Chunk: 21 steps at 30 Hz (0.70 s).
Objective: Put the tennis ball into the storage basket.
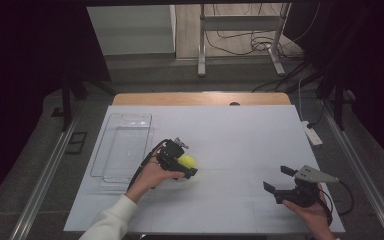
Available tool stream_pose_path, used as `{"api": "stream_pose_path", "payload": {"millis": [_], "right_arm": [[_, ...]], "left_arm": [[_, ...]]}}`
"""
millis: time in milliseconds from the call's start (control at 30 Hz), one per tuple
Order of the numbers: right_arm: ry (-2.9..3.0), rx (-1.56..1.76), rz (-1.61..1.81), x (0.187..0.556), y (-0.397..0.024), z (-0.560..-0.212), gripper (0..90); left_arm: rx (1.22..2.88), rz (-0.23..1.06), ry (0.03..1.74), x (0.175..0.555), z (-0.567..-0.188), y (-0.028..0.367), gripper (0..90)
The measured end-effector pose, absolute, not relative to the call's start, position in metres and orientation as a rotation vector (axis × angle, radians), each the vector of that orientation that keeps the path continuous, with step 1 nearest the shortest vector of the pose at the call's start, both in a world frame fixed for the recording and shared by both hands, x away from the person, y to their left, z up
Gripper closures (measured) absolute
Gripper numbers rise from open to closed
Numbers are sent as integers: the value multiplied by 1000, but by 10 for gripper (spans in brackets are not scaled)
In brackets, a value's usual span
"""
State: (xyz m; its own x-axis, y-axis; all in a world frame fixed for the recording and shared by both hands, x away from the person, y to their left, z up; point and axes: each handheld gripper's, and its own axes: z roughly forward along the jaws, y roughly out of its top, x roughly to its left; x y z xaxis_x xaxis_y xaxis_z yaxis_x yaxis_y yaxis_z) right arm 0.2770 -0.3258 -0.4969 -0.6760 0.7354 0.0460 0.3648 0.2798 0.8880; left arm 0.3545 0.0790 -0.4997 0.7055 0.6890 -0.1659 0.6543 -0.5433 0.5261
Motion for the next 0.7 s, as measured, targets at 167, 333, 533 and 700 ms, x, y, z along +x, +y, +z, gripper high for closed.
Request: {"api": "stream_pose_path", "payload": {"millis": [167, 333, 533, 700], "right_arm": [[2179, 995, 1362, 277, -326, -497, 94], [2179, 995, 1361, 277, -326, -497, 94], [2178, 997, 1362, 277, -326, -497, 94], [2178, 996, 1362, 277, -326, -497, 94]], "left_arm": [[2361, 82, 1028, 354, -502, 78, 120], [2377, 116, 1021, 353, -503, 79, 232], [2382, 122, 1012, 353, -503, 79, 262], [2383, 132, 1007, 352, -503, 79, 266]]}}
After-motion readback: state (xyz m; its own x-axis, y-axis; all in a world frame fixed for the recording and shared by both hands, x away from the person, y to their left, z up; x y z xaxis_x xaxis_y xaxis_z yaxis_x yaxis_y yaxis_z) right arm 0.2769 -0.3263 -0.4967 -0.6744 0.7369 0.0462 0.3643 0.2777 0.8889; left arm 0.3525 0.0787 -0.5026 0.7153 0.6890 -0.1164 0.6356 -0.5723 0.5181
